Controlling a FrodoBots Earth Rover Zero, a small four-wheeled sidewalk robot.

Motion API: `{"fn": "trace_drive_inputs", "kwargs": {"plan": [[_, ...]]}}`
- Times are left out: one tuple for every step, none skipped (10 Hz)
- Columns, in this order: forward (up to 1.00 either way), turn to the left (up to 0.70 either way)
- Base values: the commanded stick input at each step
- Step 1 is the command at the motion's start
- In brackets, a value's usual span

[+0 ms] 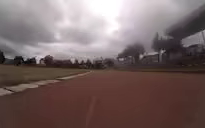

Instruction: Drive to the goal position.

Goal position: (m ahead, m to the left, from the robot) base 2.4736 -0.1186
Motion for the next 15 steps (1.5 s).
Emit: {"fn": "trace_drive_inputs", "kwargs": {"plan": [[1.0,0.0],[1.0,0.0],[1.0,0.0],[1.0,0.0],[1.0,0.0],[1.0,0.0],[1.0,0.0],[1.0,0.0],[1.0,0.0],[1.0,0.0],[1.0,0.0],[1.0,0.0],[1.0,0.0],[1.0,0.0],[1.0,0.0]]}}
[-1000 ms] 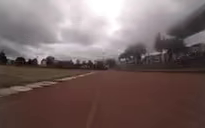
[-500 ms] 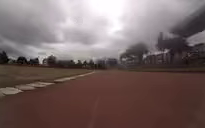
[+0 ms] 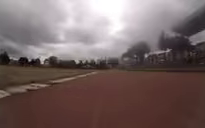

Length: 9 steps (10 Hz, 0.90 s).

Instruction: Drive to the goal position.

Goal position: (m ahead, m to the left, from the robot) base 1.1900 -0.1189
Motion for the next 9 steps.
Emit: {"fn": "trace_drive_inputs", "kwargs": {"plan": [[1.0,0.0],[1.0,0.0],[1.0,0.0],[1.0,0.0],[1.0,0.0],[1.0,0.0],[1.0,0.0],[1.0,0.0],[1.0,0.0]]}}
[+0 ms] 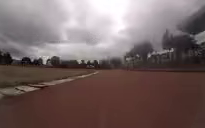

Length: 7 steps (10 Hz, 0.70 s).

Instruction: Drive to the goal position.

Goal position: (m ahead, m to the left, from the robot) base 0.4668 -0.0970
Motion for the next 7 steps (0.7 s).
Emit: {"fn": "trace_drive_inputs", "kwargs": {"plan": [[1.0,-0.02],[1.0,-0.15],[1.0,-0.26],[1.0,-0.21],[1.0,-0.15],[1.0,-0.09],[1.0,-0.03]]}}
